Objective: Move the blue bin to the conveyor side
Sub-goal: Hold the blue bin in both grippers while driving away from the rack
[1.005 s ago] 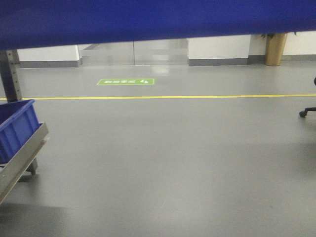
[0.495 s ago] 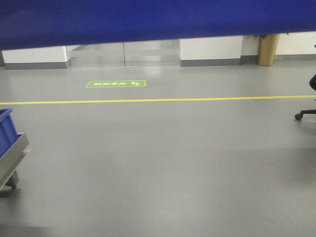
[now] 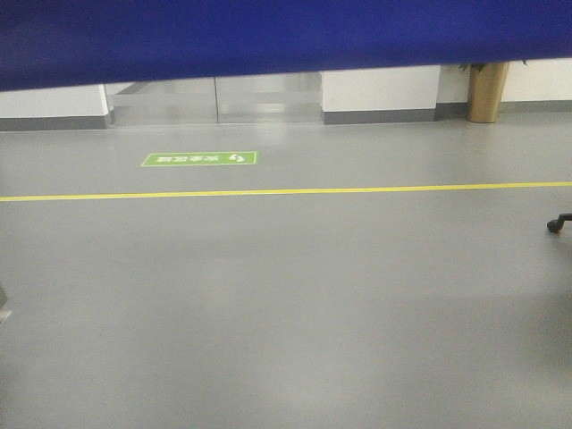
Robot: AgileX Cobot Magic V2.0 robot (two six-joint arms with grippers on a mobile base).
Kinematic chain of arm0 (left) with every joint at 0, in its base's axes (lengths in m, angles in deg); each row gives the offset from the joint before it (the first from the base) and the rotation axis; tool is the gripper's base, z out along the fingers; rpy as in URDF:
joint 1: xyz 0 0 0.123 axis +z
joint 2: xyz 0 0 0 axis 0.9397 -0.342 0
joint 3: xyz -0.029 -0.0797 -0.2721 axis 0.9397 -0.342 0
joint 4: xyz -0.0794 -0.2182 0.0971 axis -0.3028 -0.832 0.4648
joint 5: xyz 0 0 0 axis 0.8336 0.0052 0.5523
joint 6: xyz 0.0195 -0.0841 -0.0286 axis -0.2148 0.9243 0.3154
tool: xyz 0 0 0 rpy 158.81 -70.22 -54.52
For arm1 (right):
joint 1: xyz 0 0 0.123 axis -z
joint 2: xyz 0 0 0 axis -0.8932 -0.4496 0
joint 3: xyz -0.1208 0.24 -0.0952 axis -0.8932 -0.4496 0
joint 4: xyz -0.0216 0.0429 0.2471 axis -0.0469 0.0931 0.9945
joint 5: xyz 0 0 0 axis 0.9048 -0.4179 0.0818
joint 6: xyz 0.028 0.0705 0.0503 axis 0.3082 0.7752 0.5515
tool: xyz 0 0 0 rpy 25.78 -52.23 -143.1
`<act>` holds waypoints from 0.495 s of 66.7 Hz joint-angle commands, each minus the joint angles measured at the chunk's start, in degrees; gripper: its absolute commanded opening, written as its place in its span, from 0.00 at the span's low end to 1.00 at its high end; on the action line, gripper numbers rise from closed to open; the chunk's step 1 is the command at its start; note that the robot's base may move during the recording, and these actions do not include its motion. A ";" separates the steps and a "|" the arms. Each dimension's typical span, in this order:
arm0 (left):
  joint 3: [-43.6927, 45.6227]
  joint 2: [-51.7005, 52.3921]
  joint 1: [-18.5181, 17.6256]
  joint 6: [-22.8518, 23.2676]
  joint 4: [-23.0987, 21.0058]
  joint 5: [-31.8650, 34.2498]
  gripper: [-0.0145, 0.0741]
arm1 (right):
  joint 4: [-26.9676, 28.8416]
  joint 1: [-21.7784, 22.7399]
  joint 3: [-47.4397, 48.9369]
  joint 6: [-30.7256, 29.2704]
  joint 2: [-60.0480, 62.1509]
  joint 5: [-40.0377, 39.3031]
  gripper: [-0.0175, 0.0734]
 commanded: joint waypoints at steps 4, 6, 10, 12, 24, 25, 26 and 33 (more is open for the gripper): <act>0.71 1.07 -0.03 -1.04 2.40 6.38 0.14 | -5.26 0.40 0.91 -1.50 0.94 -6.31 0.11; 0.71 1.07 -0.03 -1.04 2.40 6.38 0.14 | -5.26 0.40 0.91 -1.50 0.81 -6.34 0.11; 0.71 1.07 -0.03 -1.04 2.40 6.38 0.14 | -5.26 0.40 0.91 -1.50 0.70 -6.34 0.11; 0.71 1.07 -0.03 -1.04 2.40 6.38 0.14 | -5.26 0.40 0.91 -1.50 0.70 -6.34 0.11; 0.71 1.07 -0.03 -1.04 2.40 6.38 0.14 | -5.26 0.40 0.91 -1.50 0.61 -6.43 0.11; 0.71 1.07 -0.03 -1.04 2.40 6.38 0.14 | -5.26 0.40 0.91 -1.50 0.68 -6.55 0.11; 0.71 1.07 -0.03 -1.04 2.40 6.38 0.14 | -5.26 0.40 0.91 -1.50 0.68 -6.55 0.11; 0.71 1.07 -0.03 -1.04 2.40 6.38 0.14 | -5.26 0.40 0.91 -1.50 0.68 -6.60 0.11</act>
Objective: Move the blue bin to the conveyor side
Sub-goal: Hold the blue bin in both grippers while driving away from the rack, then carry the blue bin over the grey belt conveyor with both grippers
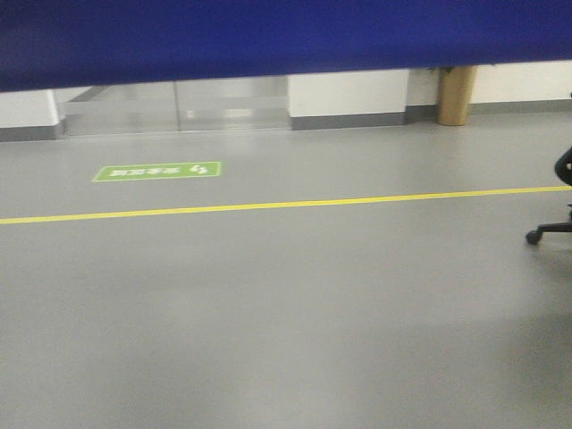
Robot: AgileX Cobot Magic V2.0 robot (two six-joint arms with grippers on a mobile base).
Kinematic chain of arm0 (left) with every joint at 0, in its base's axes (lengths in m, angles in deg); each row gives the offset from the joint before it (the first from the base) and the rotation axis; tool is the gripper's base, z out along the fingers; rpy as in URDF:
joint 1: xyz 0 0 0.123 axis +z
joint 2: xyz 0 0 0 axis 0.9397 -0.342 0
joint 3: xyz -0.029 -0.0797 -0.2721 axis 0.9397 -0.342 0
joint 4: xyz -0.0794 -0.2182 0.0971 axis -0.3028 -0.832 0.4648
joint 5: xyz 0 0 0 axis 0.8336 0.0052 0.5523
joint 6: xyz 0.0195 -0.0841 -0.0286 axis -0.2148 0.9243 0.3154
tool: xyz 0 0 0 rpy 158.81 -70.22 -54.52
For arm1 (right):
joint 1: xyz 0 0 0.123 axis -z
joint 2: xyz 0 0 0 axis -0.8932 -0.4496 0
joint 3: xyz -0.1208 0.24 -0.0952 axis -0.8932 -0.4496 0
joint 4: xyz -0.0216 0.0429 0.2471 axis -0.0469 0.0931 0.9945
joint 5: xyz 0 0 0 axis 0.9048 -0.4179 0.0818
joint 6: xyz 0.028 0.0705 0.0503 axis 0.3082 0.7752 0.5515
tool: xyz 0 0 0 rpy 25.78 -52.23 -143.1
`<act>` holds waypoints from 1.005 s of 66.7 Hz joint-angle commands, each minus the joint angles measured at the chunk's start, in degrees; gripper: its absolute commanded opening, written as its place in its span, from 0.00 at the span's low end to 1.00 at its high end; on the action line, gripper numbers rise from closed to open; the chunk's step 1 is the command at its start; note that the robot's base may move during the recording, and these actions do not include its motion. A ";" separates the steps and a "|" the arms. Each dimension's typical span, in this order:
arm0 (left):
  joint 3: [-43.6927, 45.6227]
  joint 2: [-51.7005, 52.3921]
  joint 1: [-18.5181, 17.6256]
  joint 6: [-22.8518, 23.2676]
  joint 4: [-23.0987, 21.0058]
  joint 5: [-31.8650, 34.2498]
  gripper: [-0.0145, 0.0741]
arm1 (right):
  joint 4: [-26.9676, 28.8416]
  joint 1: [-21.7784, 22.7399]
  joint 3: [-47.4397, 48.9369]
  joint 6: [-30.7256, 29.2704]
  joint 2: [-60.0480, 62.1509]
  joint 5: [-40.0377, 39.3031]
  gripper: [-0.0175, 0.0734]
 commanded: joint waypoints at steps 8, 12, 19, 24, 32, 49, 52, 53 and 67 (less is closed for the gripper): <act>0.71 1.07 -0.03 -1.04 2.08 6.38 0.14 | -5.35 0.40 0.91 -1.50 1.03 -6.60 0.11; 0.71 1.07 -0.03 -1.04 2.08 6.38 0.14 | -5.35 0.40 0.91 -1.50 0.92 -6.58 0.11; 0.71 1.07 -0.03 -1.04 2.08 6.38 0.14 | -5.35 0.40 0.91 -1.50 0.79 -6.82 0.11; 0.71 1.07 -0.03 -1.04 2.10 6.38 0.14 | -5.35 0.40 0.91 -1.50 0.79 -6.82 0.11; 0.71 1.24 -0.03 -1.04 2.20 6.38 0.14 | -5.35 0.40 0.91 -1.50 0.79 -6.82 0.11; 0.71 1.24 -0.03 -1.04 2.20 6.38 0.14 | -5.35 0.40 0.91 -1.50 0.68 -6.82 0.11; 0.71 1.24 -0.03 -1.04 2.20 6.38 0.14 | -5.35 0.40 0.91 -1.50 0.68 -6.82 0.11; 0.71 1.24 -0.03 -1.04 2.20 6.38 0.14 | -5.35 0.40 0.91 -1.50 0.68 -6.82 0.11; 0.71 1.24 -0.03 -1.04 2.33 6.38 0.14 | -5.35 0.40 0.91 -1.50 0.68 -6.82 0.11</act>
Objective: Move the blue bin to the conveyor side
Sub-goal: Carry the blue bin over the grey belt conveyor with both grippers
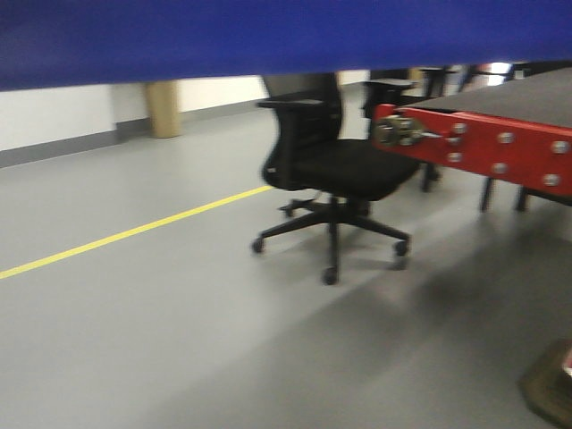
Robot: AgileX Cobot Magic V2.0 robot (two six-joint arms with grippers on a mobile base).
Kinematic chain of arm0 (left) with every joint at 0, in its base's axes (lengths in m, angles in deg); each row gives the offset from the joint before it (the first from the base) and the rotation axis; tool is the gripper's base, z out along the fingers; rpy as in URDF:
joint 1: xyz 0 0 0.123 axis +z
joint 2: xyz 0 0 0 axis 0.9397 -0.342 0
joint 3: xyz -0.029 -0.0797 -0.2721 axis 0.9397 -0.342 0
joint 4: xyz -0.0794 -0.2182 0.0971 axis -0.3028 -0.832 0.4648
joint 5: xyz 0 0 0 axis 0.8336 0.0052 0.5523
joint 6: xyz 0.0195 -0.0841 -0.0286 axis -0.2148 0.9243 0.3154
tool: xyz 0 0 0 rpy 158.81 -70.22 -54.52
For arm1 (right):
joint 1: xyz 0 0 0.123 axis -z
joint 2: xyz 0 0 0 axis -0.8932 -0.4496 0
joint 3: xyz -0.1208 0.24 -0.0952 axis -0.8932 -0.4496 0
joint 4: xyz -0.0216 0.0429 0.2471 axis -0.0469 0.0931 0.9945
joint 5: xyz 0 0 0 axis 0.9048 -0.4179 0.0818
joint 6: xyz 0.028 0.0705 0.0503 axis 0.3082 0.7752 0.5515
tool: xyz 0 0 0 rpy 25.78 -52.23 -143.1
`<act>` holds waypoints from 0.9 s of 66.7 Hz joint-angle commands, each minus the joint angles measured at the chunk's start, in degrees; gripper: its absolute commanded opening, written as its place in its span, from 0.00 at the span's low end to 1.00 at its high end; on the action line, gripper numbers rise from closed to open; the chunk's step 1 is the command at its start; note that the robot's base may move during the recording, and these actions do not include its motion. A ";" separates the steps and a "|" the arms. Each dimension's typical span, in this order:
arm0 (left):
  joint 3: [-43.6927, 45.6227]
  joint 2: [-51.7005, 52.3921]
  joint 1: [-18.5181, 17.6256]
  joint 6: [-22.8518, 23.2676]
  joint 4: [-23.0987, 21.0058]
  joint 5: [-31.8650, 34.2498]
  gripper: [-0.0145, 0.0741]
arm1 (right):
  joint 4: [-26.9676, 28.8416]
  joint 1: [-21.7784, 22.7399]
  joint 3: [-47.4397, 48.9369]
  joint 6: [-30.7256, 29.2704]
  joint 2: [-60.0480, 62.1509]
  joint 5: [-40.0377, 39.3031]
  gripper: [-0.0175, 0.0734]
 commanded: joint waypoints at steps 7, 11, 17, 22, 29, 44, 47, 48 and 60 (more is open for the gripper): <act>0.71 1.24 -0.03 -1.04 1.98 6.27 0.14 | -5.23 0.40 0.91 -1.40 1.00 -6.15 0.11; 0.71 1.24 -0.03 -1.04 1.98 6.27 0.14 | -5.23 0.40 0.91 -1.40 1.00 -6.15 0.11; 0.71 1.24 -0.03 -1.04 1.98 6.27 0.14 | -5.23 0.40 0.91 -1.40 1.02 -6.26 0.11; 0.71 1.24 -0.03 -1.04 1.98 6.27 0.14 | -5.23 0.40 0.91 -1.40 1.02 -6.23 0.11; 0.71 1.24 -0.03 -1.04 1.98 6.27 0.14 | -5.23 0.40 0.91 -1.40 1.02 -6.39 0.11; 0.71 1.24 -0.03 -1.04 1.98 6.27 0.14 | -5.23 0.40 0.91 -1.40 1.02 -6.49 0.11; 0.71 1.24 -0.03 -1.04 1.98 6.27 0.14 | -5.23 0.40 0.91 -1.40 1.02 -6.49 0.11; 0.71 1.24 -0.03 -1.04 1.98 6.27 0.14 | -5.23 0.40 0.91 -1.40 1.02 -6.49 0.11; 0.71 1.24 -0.03 -1.04 1.98 6.27 0.14 | -5.23 0.40 0.91 -1.40 1.02 -6.49 0.11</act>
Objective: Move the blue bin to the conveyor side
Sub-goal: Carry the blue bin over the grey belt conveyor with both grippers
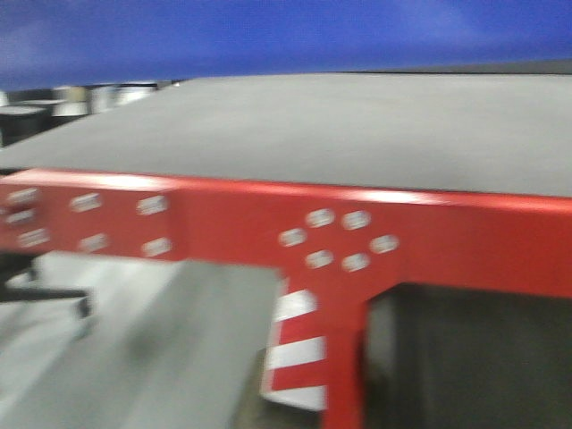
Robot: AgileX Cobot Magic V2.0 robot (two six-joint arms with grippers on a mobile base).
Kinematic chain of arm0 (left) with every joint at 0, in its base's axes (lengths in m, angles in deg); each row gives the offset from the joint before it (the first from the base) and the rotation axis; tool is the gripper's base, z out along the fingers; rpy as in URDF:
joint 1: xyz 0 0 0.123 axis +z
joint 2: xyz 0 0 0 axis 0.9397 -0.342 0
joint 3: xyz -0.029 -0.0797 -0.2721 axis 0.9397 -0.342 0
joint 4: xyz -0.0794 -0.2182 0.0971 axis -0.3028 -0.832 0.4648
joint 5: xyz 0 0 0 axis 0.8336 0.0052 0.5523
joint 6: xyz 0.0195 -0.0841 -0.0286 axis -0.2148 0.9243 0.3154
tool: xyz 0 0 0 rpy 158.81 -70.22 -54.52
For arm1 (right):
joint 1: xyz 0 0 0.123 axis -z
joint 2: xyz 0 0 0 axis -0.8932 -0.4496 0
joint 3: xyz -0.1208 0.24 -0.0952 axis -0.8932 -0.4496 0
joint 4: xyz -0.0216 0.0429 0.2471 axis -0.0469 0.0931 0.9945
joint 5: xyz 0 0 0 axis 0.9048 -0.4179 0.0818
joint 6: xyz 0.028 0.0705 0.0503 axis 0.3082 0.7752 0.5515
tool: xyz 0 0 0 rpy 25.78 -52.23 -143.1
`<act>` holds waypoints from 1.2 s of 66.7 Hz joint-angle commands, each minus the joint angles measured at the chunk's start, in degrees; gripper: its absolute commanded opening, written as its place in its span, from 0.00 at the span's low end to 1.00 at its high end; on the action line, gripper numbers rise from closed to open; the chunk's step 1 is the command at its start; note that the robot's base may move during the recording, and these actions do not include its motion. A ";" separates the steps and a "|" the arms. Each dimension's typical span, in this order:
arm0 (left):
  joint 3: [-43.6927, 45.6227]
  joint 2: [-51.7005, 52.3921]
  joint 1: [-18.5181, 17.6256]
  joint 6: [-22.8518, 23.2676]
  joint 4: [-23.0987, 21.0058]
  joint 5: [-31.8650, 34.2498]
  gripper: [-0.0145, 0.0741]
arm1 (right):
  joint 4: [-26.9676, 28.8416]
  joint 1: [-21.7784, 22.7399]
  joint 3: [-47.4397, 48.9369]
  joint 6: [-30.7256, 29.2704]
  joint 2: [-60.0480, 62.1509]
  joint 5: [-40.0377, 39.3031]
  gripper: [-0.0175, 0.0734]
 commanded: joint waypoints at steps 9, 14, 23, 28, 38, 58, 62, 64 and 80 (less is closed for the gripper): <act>0.71 1.24 -0.03 -1.04 2.09 6.27 0.14 | -5.13 0.40 0.91 -1.40 1.02 -6.57 0.11; 0.71 1.24 -0.03 -1.04 2.09 6.27 0.14 | -5.13 0.40 0.91 -1.40 1.02 -6.57 0.11; 0.71 1.24 -0.03 -1.04 2.09 6.27 0.14 | -5.13 0.40 0.91 -1.40 1.02 -6.57 0.11; 0.71 1.24 -0.03 -1.04 2.09 6.27 0.14 | -5.13 0.40 0.91 -1.40 1.02 -6.57 0.11; 0.71 1.24 -0.03 -1.04 2.09 6.27 0.14 | -5.13 0.40 0.91 -1.40 1.02 -6.57 0.11; 0.71 1.24 -0.03 -1.04 2.09 6.27 0.14 | -5.13 0.40 0.91 -1.40 1.02 -6.57 0.11; 0.71 1.24 -0.03 -1.04 2.09 6.27 0.14 | -5.13 0.40 0.91 -1.40 1.02 -6.57 0.11; 0.71 1.24 -0.03 -1.04 2.09 6.27 0.14 | -5.13 0.40 0.91 -1.40 1.02 -6.57 0.11; 0.71 1.24 -0.03 -1.04 2.09 6.27 0.14 | -5.13 0.40 0.91 -1.40 1.02 -6.57 0.11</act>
